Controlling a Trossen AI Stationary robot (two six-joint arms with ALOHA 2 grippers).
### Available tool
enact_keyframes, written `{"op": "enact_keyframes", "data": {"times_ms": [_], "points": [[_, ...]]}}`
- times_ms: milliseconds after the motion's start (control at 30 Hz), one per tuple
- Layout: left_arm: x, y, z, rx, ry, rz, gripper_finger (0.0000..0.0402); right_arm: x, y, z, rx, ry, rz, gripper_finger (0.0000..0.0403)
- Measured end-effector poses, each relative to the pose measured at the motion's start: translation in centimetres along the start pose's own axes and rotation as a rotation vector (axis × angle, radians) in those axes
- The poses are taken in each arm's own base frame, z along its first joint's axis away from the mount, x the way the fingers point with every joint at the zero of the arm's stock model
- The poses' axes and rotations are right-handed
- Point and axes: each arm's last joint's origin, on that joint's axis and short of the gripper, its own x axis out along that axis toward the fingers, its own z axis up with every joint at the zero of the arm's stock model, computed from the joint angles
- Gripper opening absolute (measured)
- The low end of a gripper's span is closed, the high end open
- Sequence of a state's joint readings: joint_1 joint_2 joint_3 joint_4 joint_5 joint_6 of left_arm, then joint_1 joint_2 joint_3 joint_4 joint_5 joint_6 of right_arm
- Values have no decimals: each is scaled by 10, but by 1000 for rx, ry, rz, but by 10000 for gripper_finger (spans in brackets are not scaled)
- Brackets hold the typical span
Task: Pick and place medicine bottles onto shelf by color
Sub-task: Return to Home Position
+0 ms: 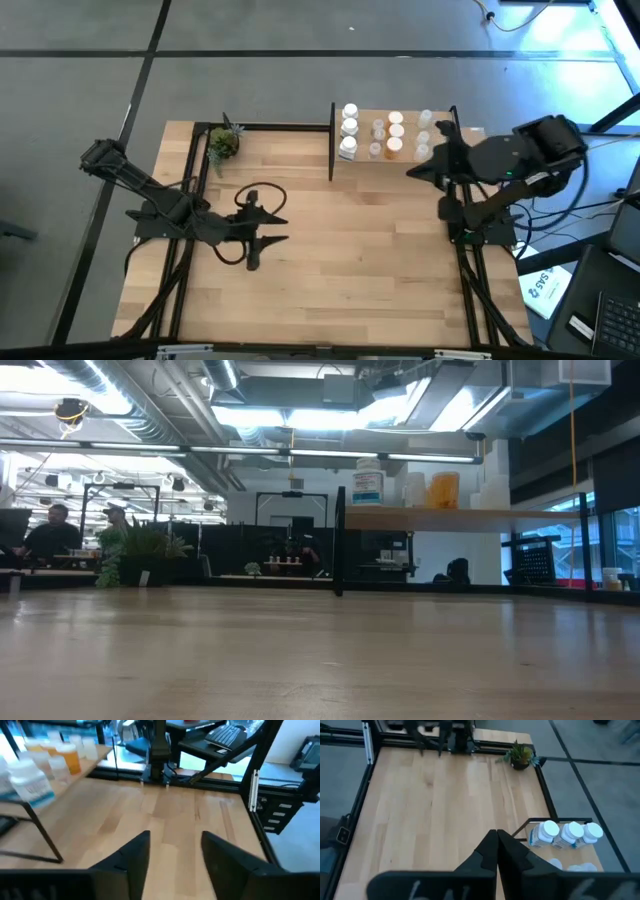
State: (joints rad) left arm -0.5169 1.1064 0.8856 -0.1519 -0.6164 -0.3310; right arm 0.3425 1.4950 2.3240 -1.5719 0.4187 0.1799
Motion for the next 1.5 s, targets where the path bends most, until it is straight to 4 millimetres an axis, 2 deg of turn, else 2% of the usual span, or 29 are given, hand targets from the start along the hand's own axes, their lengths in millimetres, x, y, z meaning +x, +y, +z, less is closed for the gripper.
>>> {"op": "enact_keyframes", "data": {"times_ms": [100,233,367,567,833,1133,1233,1500], "points": [[-16,10,8,60,-20,-4,131,-10,1,-11,-7,-6,5,4],[-45,27,17,85,-48,-16,65,-16,-1,-36,53,20,4,6],[-76,45,15,123,-20,-20,9,-14,-1,-65,112,0,-29,4],[-105,61,8,161,-77,-80,3,-6,-3,-106,153,-113,74,4],[-129,76,-14,210,-77,-226,1,11,-2,-151,145,-313,280,4],[-128,82,-55,284,-228,-407,1,44,8,-194,102,-412,395,4],[-127,85,-66,296,-302,-458,1,57,11,-207,122,-435,396,4],[-125,93,-91,288,-353,-517,1,86,17,-237,162,-522,399,4]]}}
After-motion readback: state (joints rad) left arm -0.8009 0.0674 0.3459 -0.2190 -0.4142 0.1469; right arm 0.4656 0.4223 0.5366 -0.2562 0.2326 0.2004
